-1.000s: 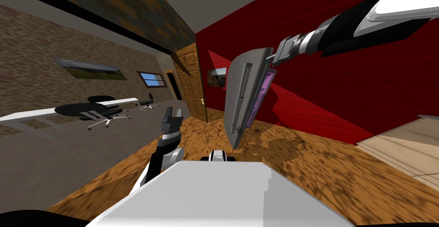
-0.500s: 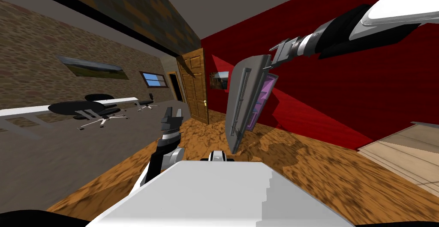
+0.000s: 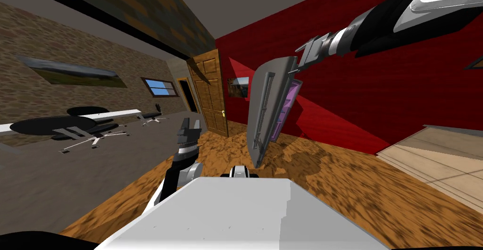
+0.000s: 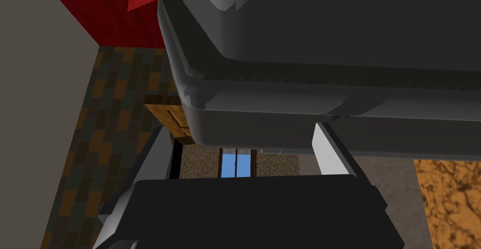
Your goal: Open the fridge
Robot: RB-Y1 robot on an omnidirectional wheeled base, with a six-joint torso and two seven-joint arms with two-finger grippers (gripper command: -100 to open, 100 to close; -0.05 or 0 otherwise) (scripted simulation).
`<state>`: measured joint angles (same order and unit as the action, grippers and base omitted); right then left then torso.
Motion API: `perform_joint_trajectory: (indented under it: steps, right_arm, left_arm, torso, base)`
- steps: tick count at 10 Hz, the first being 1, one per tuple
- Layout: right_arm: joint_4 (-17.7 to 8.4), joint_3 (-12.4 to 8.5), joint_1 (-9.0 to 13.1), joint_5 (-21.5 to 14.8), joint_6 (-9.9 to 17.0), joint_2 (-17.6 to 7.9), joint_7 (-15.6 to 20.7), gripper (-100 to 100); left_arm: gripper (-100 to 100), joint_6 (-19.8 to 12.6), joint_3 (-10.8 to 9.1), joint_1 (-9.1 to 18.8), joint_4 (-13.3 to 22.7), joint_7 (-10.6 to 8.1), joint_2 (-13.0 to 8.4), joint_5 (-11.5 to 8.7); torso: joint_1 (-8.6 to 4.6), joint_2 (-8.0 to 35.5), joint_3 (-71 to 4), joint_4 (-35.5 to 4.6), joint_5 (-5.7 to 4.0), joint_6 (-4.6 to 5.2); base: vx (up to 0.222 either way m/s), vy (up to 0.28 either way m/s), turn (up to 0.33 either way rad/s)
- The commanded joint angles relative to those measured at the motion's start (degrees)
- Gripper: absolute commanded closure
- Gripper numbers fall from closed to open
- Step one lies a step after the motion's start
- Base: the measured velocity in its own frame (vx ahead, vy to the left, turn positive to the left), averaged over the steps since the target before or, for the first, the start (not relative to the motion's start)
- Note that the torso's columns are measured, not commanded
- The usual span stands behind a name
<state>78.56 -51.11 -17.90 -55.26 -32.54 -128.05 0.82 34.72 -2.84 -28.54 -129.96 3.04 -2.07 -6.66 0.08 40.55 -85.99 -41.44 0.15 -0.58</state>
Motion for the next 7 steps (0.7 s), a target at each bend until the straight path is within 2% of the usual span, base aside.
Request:
perform_joint_trajectory:
  steps: [1, 7]
  right_arm:
    - [-2.13, -1.14, 0.94, 0.58, -1.97, -2.12, -1.02, -100]
    - [-5.72, -3.24, 3.27, 1.21, -6.15, -6.83, -4.06, -100]
  left_arm:
    - [0, 0.0, 0.0, 0.0, 0.0, 0.0, 0.0, 0.0]
    - [0, 0.0, 0.01, 0.01, 0.0, 0.0, 0.0, 0.0]
  torso:
    - [0.12, 0.11, 0.04, -0.2, 0.14, -0.03]
    - [1.02, 0.26, 0.04, -0.4, 0.69, -0.24]
  base:
    - [0.031, -0.063, -0.016]
    - [0.035, -0.038, -0.043]
